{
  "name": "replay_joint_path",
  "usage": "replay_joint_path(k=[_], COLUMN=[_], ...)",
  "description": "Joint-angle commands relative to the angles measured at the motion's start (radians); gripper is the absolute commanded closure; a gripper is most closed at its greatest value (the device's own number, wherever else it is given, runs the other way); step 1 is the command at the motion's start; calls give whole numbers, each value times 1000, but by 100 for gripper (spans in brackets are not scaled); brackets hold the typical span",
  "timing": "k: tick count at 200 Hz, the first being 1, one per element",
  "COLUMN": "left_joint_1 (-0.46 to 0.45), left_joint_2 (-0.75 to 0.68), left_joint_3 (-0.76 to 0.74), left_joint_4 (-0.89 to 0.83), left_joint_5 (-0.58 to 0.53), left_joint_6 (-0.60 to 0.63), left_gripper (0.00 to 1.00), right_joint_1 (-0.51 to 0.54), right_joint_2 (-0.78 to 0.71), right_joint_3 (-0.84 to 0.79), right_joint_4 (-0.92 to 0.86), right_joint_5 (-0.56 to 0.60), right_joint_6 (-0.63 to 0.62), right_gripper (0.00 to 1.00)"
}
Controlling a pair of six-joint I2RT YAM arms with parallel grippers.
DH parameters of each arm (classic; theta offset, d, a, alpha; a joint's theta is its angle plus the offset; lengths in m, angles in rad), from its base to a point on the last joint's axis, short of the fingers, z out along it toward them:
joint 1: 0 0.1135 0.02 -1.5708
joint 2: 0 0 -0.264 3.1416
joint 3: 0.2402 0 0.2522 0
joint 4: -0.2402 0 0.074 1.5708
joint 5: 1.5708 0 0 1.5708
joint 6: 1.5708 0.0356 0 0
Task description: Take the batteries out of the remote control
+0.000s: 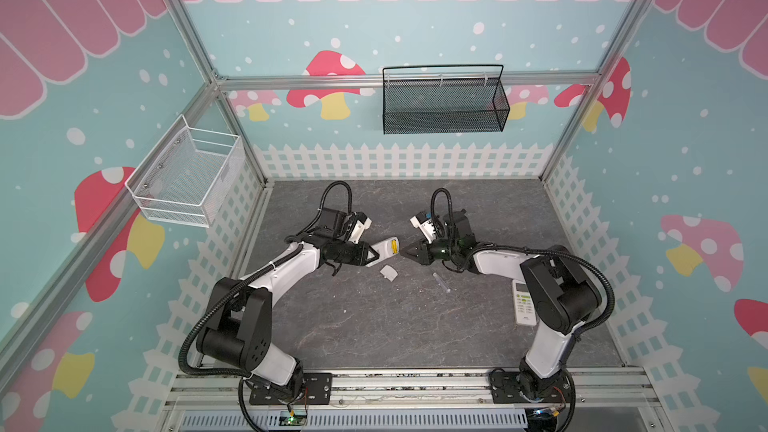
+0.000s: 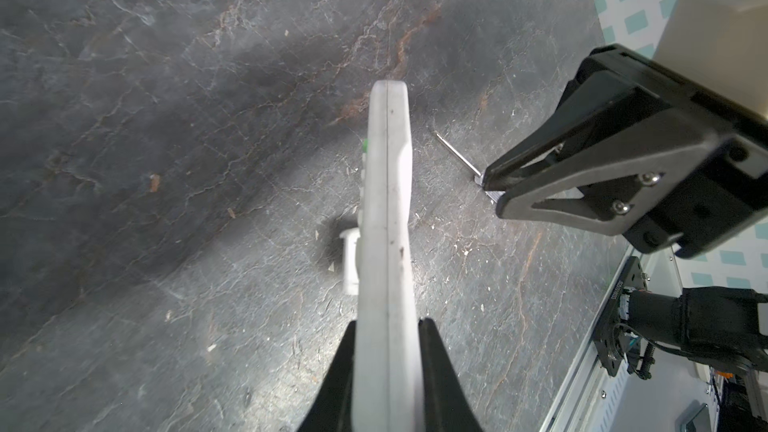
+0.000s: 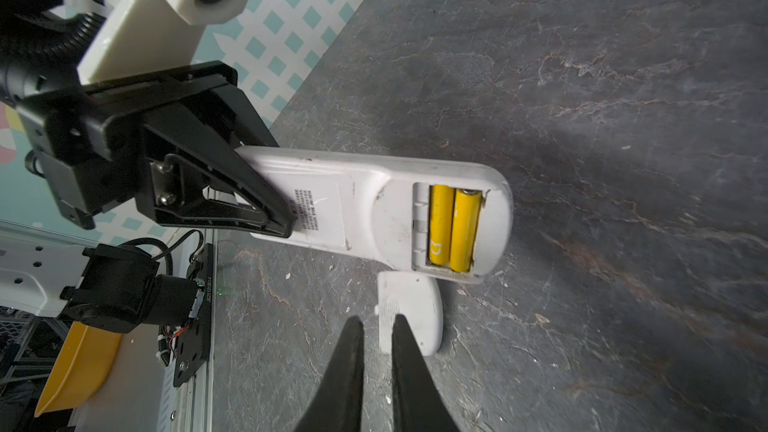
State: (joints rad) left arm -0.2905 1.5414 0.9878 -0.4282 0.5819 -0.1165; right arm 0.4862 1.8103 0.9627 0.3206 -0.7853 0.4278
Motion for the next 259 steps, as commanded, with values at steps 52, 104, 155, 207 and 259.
replay_joint_path(k=[52, 104, 155, 207, 259], left_joint_1=[-17, -68, -56, -4, 11], left_joint_2=[23, 69, 168, 311, 395], left_joint_3=[41, 71, 191, 340, 404], left_joint_4=[9, -1, -90, -203, -277], left_joint_5=[78, 94, 91, 191, 193], left_joint_6=[8, -14, 66, 72, 112], left_gripper=[100, 100, 100, 99, 92], right_joint_1=[8, 73, 111, 111, 111], right_joint_2=[-198, -382, -338, -276, -252], right_joint_3=[-75, -195, -223, -253, -267], right_joint_4=[-285, -492, -509, -500, -490], right_joint_5=[335, 631, 698, 717, 750], right_joint_6=[-59, -6, -1, -1, -9], right_gripper=[76, 62, 60, 61, 65])
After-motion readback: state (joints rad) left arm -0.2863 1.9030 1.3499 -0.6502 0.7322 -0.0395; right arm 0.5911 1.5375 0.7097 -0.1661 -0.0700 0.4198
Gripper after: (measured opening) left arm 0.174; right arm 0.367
